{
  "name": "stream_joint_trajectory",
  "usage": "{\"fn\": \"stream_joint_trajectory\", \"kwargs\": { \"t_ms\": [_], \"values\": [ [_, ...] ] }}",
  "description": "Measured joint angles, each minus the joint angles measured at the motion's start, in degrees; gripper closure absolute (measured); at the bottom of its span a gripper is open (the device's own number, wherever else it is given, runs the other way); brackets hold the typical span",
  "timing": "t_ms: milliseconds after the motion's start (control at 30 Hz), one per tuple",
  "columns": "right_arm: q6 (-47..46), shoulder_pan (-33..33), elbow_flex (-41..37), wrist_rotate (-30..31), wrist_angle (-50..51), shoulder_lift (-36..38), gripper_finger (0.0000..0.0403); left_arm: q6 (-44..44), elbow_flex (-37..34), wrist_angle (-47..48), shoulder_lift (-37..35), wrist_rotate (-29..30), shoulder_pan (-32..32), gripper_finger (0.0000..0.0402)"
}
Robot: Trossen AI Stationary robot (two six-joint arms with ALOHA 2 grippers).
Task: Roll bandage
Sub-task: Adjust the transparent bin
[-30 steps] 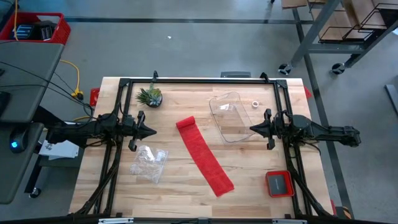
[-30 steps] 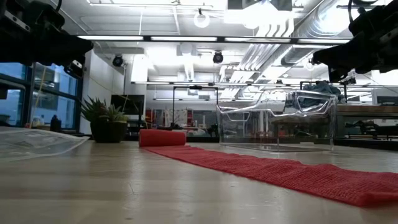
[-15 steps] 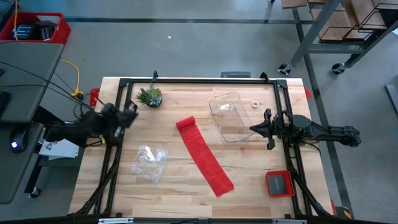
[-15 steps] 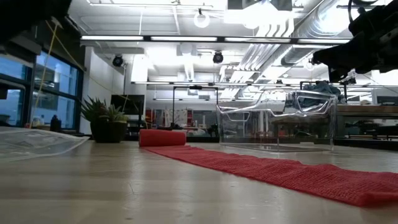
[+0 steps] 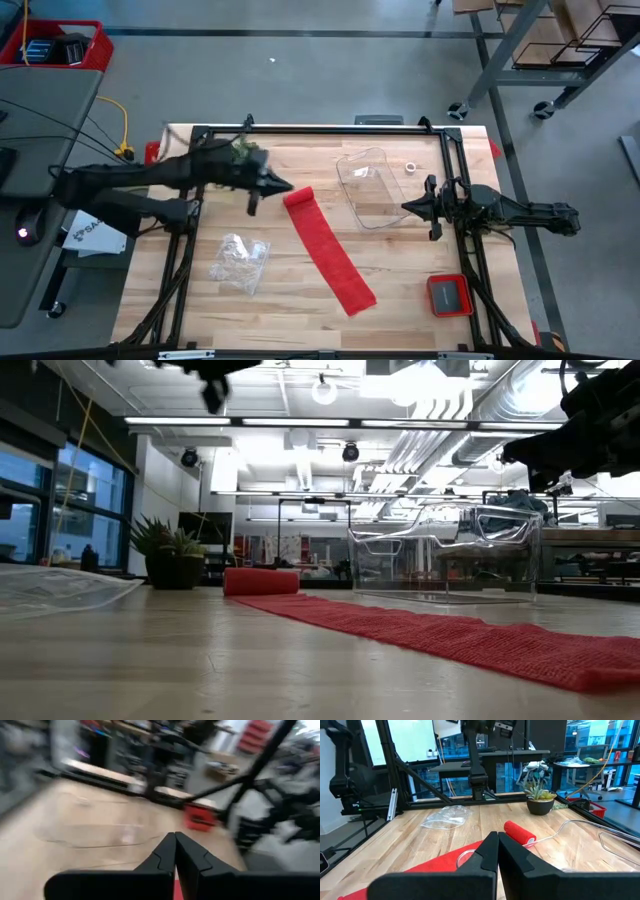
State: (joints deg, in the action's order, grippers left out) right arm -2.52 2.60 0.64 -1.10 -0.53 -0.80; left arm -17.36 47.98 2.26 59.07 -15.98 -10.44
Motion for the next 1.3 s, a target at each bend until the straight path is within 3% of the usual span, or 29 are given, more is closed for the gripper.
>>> {"fn": "stream_joint_trajectory", "kwargs": {
  "t_ms": [67,167,433,533,700,900,1033,1100,1200,1300],
  "values": [
    [1.15,-0.01,0.00,0.45,0.02,0.01,0.0403,-5.47,1.22,-3.82,4.81,-4.42,-1.63,0.0397],
    [8.59,0.50,0.01,5.92,-0.85,-0.50,0.0403,-14.91,2.13,-9.81,10.62,-5.95,-3.82,0.0383],
    [34.45,1.61,-0.02,9.79,-1.40,-1.09,0.0403,-33.05,2.54,-27.19,16.79,-0.93,-7.92,0.0319],
    [43.64,1.66,0.00,9.92,-1.45,-1.08,0.0403,-33.57,2.52,-28.55,16.39,0.89,-9.40,0.0296],
    [49.40,1.66,0.01,7.47,-5.14,-1.03,0.0403,-32.90,2.52,-28.83,14.45,-0.90,-10.71,0.0283],
    [50.47,1.66,0.01,6.54,-30.88,-1.03,0.0403,-30.07,2.52,-28.65,13.27,-9.65,-13.10,0.0298],
    [38.48,1.52,0.05,0.11,-49.97,-1.01,0.0403,-27.44,2.52,-28.16,13.28,-14.20,-15.21,0.0323],
    [32.39,1.49,0.05,0.06,-58.10,-1.16,0.0403,-25.02,2.54,-26.25,13.18,-16.04,-16.07,0.0343],
    [14.32,1.50,0.05,8.40,-66.62,-1.46,0.0403,-21.71,2.52,-21.51,12.70,-18.42,-16.99,0.0384],
    [-7.58,1.50,0.12,19.12,-64.91,-1.46,0.0403,-19.54,2.52,-16.72,11.24,-19.40,-17.00,0.0395]
  ]
}}
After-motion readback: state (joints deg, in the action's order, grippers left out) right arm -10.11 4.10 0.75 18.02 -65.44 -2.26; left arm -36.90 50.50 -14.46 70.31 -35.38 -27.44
